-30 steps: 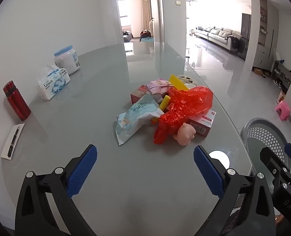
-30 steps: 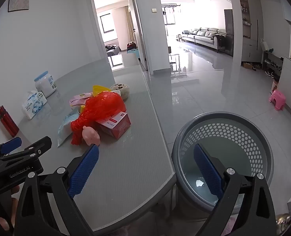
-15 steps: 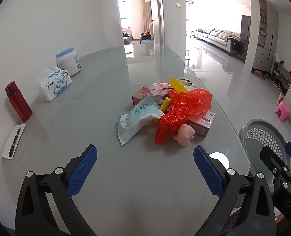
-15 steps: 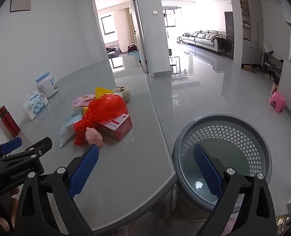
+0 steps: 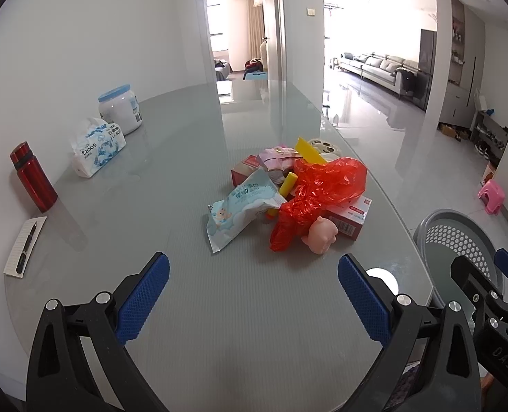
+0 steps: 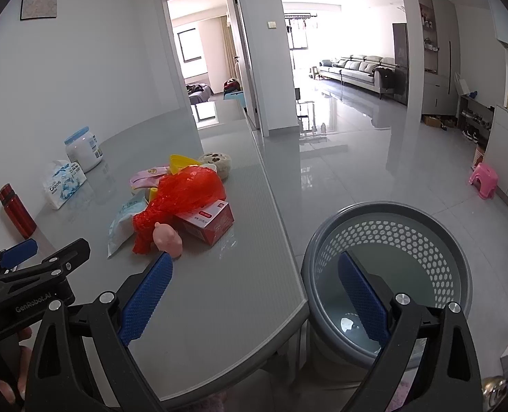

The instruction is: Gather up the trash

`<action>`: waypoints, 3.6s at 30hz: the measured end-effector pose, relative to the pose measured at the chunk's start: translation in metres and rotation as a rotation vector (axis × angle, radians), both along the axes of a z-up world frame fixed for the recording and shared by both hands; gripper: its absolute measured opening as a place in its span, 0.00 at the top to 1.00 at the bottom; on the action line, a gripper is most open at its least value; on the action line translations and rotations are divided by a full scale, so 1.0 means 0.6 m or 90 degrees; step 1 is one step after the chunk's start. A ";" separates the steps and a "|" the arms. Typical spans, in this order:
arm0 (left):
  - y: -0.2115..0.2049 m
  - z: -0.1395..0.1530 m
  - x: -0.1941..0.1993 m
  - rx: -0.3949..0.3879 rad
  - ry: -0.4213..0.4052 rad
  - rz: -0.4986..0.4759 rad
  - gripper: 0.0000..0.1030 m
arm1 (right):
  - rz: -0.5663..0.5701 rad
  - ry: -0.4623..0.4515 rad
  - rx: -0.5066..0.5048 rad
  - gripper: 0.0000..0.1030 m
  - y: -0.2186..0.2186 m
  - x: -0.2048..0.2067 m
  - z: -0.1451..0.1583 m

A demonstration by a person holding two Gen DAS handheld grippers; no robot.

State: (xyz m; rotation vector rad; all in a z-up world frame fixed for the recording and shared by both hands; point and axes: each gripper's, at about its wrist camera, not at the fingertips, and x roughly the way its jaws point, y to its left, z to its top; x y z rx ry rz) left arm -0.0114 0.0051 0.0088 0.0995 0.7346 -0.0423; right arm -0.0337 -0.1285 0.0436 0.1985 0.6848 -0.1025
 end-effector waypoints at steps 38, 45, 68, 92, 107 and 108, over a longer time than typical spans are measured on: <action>0.008 0.011 -0.007 -0.006 -0.009 0.002 0.06 | 0.005 -0.007 -0.003 0.10 0.008 -0.008 0.010; 0.008 0.011 -0.007 -0.006 -0.009 0.002 0.06 | 0.004 -0.007 -0.003 0.10 0.008 -0.009 0.009; 0.009 0.008 -0.007 -0.008 -0.005 0.003 0.06 | 0.011 -0.002 0.003 0.10 0.011 -0.003 0.001; 0.124 -0.076 0.088 -0.009 0.042 0.082 0.06 | 0.099 0.052 0.048 0.10 0.069 0.100 -0.071; 0.159 -0.095 0.143 -0.011 0.036 0.056 0.06 | 0.098 0.090 0.012 0.11 0.140 0.189 -0.110; 0.161 -0.096 0.144 -0.014 0.037 0.053 0.06 | 0.098 0.093 0.011 0.11 0.142 0.193 -0.112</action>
